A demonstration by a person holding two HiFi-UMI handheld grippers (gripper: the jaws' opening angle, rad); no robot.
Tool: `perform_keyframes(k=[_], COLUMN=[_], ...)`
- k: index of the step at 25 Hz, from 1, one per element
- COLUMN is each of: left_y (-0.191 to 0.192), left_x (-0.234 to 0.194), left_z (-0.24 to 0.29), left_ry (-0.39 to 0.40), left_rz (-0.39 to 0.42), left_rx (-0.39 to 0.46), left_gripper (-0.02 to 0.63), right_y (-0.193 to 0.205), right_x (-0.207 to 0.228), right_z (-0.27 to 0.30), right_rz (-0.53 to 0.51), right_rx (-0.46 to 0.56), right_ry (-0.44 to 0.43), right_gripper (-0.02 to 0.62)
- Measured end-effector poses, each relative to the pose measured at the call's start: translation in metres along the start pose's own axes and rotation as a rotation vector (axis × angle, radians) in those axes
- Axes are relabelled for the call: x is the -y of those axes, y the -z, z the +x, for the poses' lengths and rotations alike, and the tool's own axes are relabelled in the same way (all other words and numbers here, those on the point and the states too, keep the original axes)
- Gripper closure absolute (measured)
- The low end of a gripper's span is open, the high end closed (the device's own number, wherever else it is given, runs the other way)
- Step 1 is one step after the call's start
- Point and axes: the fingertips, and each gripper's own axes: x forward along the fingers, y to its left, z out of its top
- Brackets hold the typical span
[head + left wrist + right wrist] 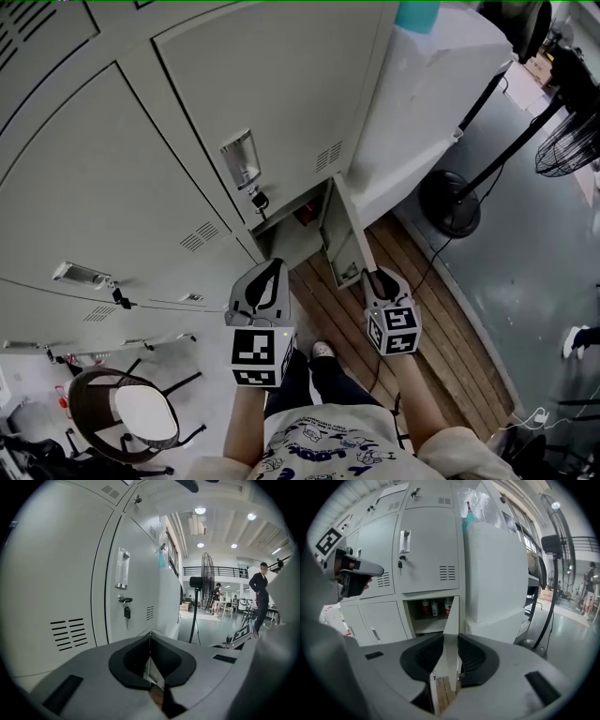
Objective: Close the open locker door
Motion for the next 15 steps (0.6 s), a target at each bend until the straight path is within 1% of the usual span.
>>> perform_keyframes(k=[15], left_y=[-0.004], left_x=[-0.033], left_z=[-0.029], left_ry=[-0.086], left_rz=[-0.019], left_rx=[0.03], left_gripper=[0.603], right_y=[-0.004], right_x=[-0.051], right_z=[0.009], right_rz=[-0.061], right_rx=[-0.013], right_ry=[-0.085], right_gripper=[0.497])
